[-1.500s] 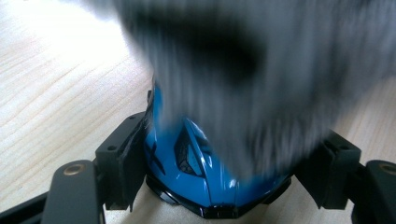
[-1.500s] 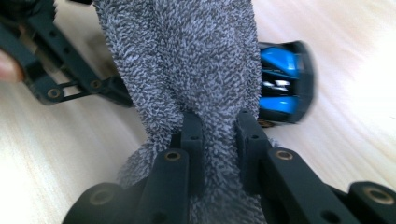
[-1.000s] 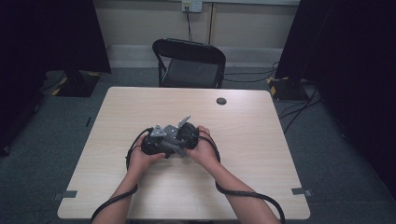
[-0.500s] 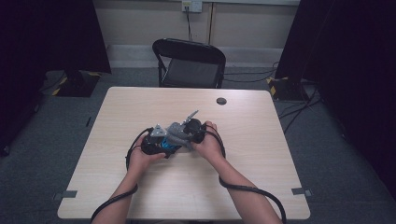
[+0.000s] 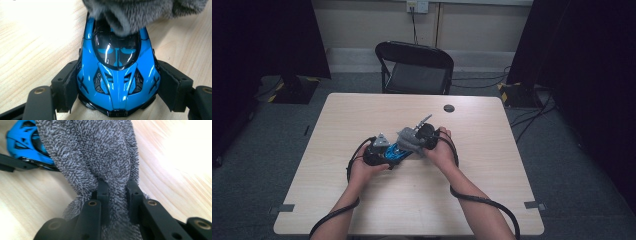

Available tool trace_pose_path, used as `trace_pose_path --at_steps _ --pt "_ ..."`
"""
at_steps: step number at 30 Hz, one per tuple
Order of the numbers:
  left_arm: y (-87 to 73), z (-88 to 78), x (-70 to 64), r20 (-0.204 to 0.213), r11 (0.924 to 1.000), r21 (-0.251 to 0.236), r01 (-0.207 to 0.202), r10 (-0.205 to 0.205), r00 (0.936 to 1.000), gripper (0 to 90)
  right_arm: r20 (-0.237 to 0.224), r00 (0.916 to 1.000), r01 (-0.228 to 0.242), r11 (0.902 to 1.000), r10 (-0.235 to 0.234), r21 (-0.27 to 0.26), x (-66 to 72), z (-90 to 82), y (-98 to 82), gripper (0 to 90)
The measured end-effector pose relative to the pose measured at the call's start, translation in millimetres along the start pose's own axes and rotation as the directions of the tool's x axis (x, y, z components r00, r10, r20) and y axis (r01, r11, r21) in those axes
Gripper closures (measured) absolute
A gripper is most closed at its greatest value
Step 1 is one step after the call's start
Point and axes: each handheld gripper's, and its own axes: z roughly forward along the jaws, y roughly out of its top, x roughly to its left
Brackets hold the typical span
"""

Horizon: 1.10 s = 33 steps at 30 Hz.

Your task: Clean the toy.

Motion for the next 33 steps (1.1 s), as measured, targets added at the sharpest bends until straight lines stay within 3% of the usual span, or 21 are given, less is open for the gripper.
trace_pose_path --at_steps 18,25,33 --pt "0.1 -0.1 0.1 -0.001 1.0000 0.002 0.001 -0.001 1.0000 25.8 0.072 0.9950 -0.069 0.9976 0.069 -0.010 -26.3 -5.0 -16.5 76.7" --pt "0.1 -0.1 0.3 -0.001 1.0000 0.002 0.001 -0.001 1.0000 25.8 0.095 0.9907 -0.095 0.9947 0.098 -0.039 -39.5 -16.2 -32.7 76.7" --pt "0.1 -0.1 0.1 -0.001 1.0000 0.002 0.001 -0.001 1.0000 25.7 0.078 0.9858 -0.143 0.9869 0.149 -0.075 -52.3 -24.5 -61.4 76.6"
